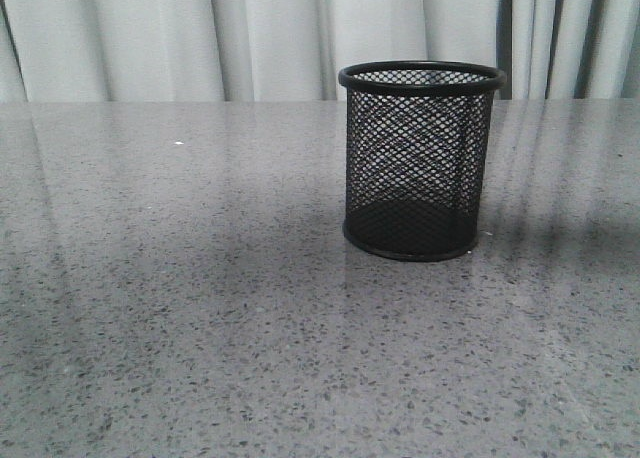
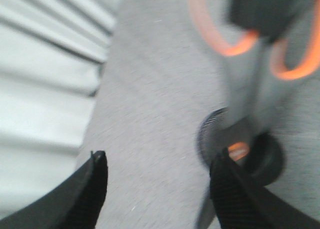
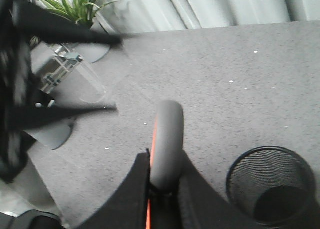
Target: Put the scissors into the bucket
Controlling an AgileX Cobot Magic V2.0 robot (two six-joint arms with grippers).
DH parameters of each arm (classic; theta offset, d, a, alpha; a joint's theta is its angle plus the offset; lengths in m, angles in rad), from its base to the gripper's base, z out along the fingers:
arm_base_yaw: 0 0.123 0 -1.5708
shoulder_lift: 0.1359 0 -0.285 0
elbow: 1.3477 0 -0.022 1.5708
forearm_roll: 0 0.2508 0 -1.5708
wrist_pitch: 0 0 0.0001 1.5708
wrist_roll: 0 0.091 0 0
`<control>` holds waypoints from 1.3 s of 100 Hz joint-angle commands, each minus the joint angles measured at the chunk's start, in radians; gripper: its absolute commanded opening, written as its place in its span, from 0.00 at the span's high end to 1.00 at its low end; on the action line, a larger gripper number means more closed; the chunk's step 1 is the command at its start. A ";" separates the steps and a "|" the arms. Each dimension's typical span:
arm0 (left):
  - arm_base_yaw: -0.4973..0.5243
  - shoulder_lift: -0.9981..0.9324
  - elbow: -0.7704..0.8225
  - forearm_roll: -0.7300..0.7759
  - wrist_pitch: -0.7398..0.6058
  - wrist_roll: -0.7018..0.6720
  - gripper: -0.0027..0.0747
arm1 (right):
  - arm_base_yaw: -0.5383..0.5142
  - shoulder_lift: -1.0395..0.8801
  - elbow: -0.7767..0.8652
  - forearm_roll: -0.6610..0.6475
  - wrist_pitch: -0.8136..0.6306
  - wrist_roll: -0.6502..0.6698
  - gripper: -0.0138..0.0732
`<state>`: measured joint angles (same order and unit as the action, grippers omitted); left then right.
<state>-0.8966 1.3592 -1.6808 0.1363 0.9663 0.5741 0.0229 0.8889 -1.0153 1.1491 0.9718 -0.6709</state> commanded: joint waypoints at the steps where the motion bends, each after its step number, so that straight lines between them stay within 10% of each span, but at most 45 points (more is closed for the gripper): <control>1: 0.088 -0.045 -0.060 0.023 -0.041 -0.079 0.40 | 0.001 0.027 -0.073 0.013 -0.030 0.011 0.91; 55: 0.668 -0.232 -0.072 -0.006 0.066 -0.163 0.40 | 0.001 0.199 -0.421 -0.451 0.264 0.235 0.89; 130: 0.695 -0.272 -0.072 -0.057 0.064 -0.161 0.40 | 0.128 0.361 -0.423 -0.602 0.229 0.248 0.89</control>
<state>-0.2014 1.0991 -1.7252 0.0883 1.0981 0.4246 0.1472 1.2564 -1.4035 0.5183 1.2426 -0.4119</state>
